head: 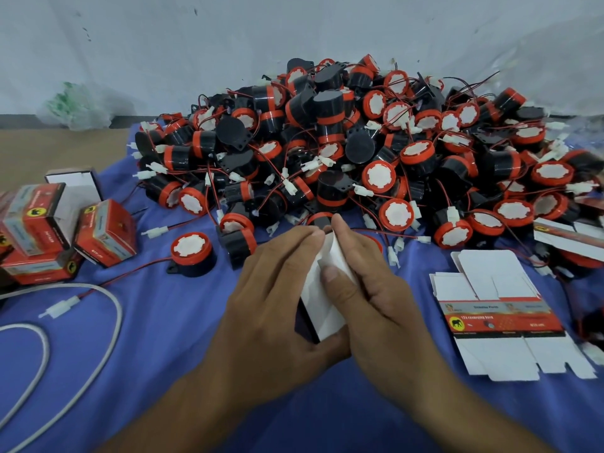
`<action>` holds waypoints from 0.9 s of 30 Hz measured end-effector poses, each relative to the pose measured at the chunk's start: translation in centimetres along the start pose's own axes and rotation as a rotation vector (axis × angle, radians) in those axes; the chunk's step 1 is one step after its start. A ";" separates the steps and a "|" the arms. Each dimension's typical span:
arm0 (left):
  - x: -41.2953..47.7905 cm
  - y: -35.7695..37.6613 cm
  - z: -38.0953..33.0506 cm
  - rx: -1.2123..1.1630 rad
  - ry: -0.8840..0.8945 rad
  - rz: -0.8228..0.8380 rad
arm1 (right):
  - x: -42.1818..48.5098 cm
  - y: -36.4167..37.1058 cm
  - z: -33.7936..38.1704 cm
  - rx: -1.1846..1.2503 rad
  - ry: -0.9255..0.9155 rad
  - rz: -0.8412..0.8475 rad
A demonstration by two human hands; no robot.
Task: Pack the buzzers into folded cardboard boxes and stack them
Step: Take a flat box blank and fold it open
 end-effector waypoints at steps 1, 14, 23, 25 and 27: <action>0.0 0.0 0.1 -0.005 -0.007 0.000 | 0.0 0.1 0.0 0.013 0.006 0.020; -0.2 0.0 0.3 -0.041 0.012 -0.030 | 0.9 -1.0 -0.5 0.423 0.233 0.115; -0.3 0.4 0.4 -0.055 0.010 -0.012 | 1.1 -1.6 0.0 0.308 0.281 0.098; -0.3 0.4 0.3 -0.091 0.022 -0.006 | 1.1 -1.6 0.5 0.205 0.220 0.103; -0.2 0.5 0.5 -0.146 0.055 0.043 | 1.2 -1.7 1.0 0.128 0.155 0.120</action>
Point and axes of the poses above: each hand's wrist, its own x-axis towards the middle knuckle, its own y-axis out of the palm, z = x × y, the point moved 4 cm from there along x, towards the middle knuckle, and after that the axes turned 11 degrees about x, right-handed, at the moved point
